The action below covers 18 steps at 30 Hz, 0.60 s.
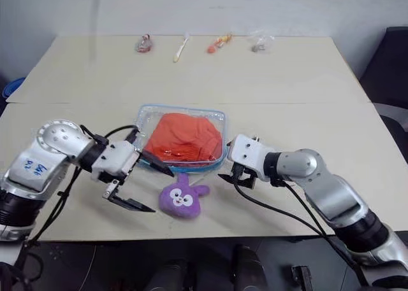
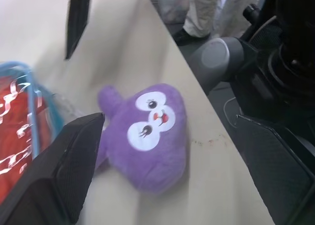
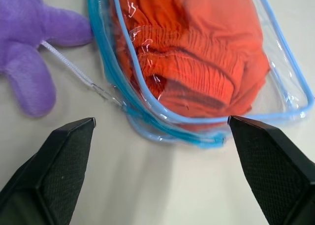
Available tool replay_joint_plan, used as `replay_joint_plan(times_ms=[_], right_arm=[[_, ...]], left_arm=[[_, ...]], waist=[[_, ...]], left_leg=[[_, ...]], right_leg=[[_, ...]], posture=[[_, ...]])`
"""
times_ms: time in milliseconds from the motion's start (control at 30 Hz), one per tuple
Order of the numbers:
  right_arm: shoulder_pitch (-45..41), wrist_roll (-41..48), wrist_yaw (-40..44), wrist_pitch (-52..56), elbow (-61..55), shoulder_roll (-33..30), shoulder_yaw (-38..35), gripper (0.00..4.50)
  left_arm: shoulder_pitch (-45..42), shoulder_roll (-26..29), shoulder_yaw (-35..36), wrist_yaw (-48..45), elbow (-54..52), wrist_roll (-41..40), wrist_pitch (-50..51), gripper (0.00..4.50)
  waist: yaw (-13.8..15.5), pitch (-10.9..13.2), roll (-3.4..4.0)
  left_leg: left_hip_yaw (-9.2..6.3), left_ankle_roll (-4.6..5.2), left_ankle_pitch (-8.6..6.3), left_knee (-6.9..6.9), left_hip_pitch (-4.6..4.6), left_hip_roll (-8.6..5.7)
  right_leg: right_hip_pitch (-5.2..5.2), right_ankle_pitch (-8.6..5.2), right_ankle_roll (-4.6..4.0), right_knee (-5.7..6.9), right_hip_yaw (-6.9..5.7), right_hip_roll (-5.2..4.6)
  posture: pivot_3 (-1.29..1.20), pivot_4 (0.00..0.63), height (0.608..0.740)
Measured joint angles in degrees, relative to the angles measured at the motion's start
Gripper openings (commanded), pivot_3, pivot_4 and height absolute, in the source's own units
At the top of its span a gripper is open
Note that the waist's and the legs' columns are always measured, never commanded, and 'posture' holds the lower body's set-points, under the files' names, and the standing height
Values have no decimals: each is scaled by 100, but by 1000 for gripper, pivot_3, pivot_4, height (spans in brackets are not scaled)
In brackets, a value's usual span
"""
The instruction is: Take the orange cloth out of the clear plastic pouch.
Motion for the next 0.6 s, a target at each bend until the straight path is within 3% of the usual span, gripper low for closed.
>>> replay_joint_plan(times_ms=[67, 167, 433, 600], right_arm=[[-107, -345, 49, -522, 402, 179, 55, 4481], [-163, -589, 94, -898, 814, 429, 53, 3882], [-183, -1050, 341, -1682, 1362, 584, 41, 1073], [-184, -1085, 527, -1693, 1420, 586, -31, 1073]], left_arm=[[-5, 1, 4, 1, -12, -1, 9, 4500], [-2, 25, 56, 1, -12, -3, 40, 4500], [157, 68, 128, 1, -30, -4, 57, 4500], [156, 68, 133, 2, -40, -3, 72, 4500]], waist=[[3, 0, 0], [22, 0, 0], [12, 0, 1], [16, 0, 1]], left_leg=[[-4, 0, 0, 2, 0, 2], [-15, 0, 0, 7, -6, 3], [-46, 0, 0, 7, -6, 5], [-48, 0, 0, 8, -5, 6]], right_leg=[[2, 0, 0, 0, -2, -1], [4, 0, 0, -2, -8, -4], [4, 0, 0, -1, -8, -2], [5, 0, 0, 0, -8, -4]], posture=[[0, 150, 740], [0, 150, 740], [0, 150, 740], [0, 150, 740]])
